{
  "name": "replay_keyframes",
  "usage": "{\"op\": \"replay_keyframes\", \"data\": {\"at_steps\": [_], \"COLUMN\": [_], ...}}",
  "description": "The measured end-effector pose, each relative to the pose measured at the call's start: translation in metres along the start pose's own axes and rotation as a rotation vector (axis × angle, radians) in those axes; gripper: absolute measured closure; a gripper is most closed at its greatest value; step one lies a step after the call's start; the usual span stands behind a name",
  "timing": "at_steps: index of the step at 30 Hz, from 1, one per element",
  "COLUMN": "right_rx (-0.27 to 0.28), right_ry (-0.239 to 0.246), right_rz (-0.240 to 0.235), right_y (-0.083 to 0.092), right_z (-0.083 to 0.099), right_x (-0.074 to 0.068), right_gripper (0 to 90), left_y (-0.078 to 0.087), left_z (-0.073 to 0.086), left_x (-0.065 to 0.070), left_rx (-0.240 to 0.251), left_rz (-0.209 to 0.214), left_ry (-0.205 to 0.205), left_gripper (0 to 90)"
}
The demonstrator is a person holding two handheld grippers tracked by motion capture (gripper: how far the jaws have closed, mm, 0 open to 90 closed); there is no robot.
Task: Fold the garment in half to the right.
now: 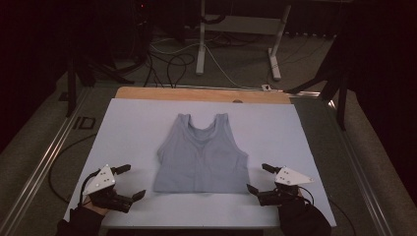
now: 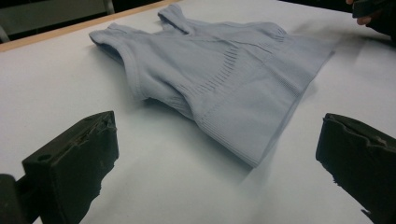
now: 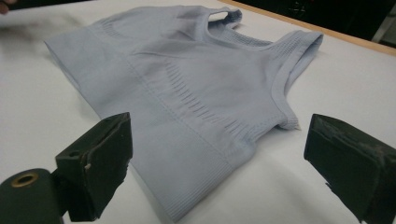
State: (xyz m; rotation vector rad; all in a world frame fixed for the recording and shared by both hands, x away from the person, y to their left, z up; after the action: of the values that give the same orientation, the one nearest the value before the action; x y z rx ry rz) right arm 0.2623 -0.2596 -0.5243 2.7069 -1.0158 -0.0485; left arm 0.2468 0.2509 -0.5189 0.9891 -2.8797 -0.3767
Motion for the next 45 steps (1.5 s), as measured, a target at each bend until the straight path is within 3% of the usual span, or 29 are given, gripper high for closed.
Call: {"op": "replay_keyframes", "data": {"at_steps": [3, 20, 29, 33, 38, 45], "right_rx": [-0.008, -0.039, -0.051, -0.047, -0.026, -0.02], "right_ry": [-0.001, 0.008, 0.044, 0.073, 0.05, 0.063], "right_rz": [-0.019, -0.015, -0.004, -0.002, -0.005, -0.027], "right_y": [-0.001, -0.004, -0.005, -0.002, 0.001, 0.0], "right_z": [0.0, 0.001, -0.003, -0.01, -0.021, -0.044], "right_x": [0.0, -0.002, -0.007, -0.01, -0.011, -0.013], "right_gripper": [8.2, 8.2, 8.2, 8.2, 8.2, 8.2], "left_y": [0.0, -0.005, -0.009, -0.011, -0.009, -0.009], "left_z": [0.0, -0.003, -0.009, -0.013, -0.025, -0.04], "left_x": [0.0, 0.004, 0.009, 0.011, 0.015, 0.018], "left_rx": [0.001, -0.017, -0.026, -0.024, -0.029, -0.042], "left_rz": [0.003, 0.037, 0.07, 0.081, 0.095, 0.099], "left_ry": [0.0, -0.011, -0.021, -0.02, -0.031, -0.046], "left_gripper": [0.3, 0.3, 0.3, 0.2, 0.2, 0.2]}}
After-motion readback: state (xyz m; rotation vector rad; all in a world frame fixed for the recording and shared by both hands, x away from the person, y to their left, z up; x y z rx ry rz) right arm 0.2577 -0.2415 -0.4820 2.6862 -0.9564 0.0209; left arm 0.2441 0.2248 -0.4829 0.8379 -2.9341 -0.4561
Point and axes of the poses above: each handheld gripper's, and its own axes: y roughly backward along the jaws, z roughly out of its underside, x roughly to its right, the point moved 1 cm from there along -y, roughly forward along the jaws, and after that the axes turned 9 degrees about x, right-handed, at the moved point
